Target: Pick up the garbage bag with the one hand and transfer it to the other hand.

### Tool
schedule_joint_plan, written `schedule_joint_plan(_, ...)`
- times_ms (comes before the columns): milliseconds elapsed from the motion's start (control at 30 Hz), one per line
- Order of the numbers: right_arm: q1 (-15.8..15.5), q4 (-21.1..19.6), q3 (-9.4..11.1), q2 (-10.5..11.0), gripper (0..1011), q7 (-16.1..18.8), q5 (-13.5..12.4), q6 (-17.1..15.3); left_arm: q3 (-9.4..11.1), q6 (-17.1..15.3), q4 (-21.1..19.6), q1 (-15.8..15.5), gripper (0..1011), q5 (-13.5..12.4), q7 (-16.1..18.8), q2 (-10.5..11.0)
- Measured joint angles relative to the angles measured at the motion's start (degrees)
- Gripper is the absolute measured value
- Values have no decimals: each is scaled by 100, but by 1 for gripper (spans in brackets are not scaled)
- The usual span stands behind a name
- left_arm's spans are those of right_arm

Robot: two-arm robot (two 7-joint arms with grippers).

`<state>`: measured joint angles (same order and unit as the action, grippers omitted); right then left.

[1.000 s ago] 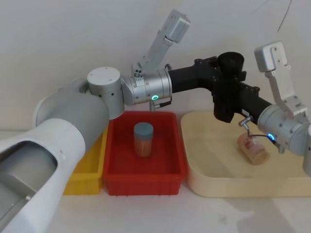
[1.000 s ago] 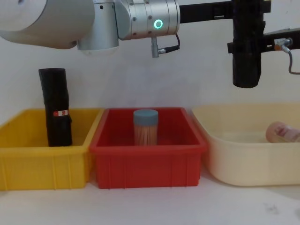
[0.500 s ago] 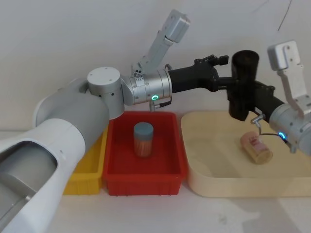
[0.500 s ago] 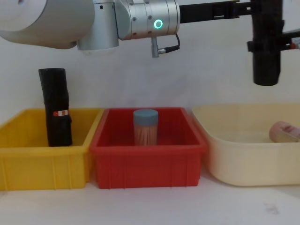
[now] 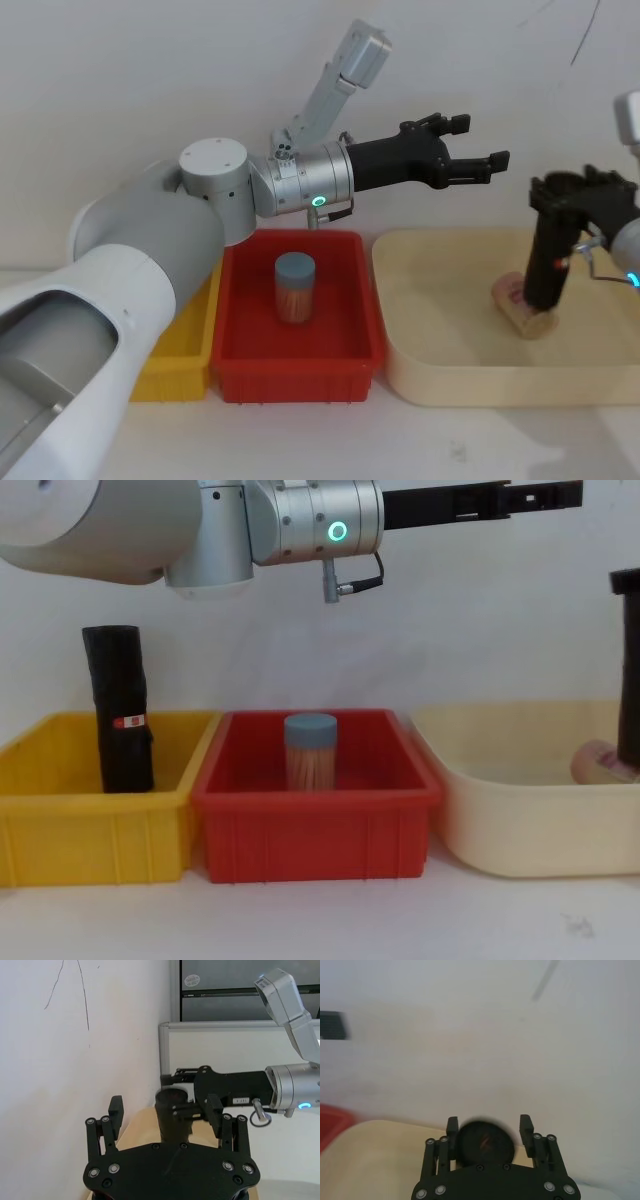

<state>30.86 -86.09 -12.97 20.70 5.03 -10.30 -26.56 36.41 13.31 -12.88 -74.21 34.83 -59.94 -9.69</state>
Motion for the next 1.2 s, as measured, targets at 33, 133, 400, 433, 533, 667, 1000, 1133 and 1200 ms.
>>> schedule_joint_plan(33, -26, -17, 63, 15, 748, -63, 20, -36, 0, 0, 0, 0, 1001, 0, 0, 0)
schedule_joint_plan(133, -69, -48, 167, 47, 840, -183, 60, -114, 0, 0, 0, 0, 1002, 0, 0, 0)
schedule_joint_plan(400, -141, -97, 339, 98, 1004, -369, 122, -231, 0, 0, 0, 0, 1002, 0, 0, 0)
schedule_joint_plan(433, -145, -99, 349, 101, 1004, -381, 126, -237, 0, 0, 0, 0, 1001, 0, 0, 0)
schedule_joint_plan(533, -163, -109, 386, 113, 1004, -425, 142, -267, 0, 0, 0, 0, 1002, 0, 0, 0)
schedule_joint_plan(667, -183, -120, 432, 127, 1004, -475, 159, -301, 0, 0, 0, 0, 1001, 0, 0, 0)
schedule_joint_plan(1000, -206, -135, 485, 142, 1004, -532, 180, -337, 0, 0, 0, 0, 1001, 0, 0, 0)
schedule_joint_plan(1133, -212, -138, 502, 146, 1004, -546, 186, -350, 0, 0, 0, 0, 1001, 0, 0, 0)
schedule_joint_plan(1200, -214, -140, 506, 148, 1004, -553, 187, -354, 0, 0, 0, 0, 1002, 0, 0, 0)
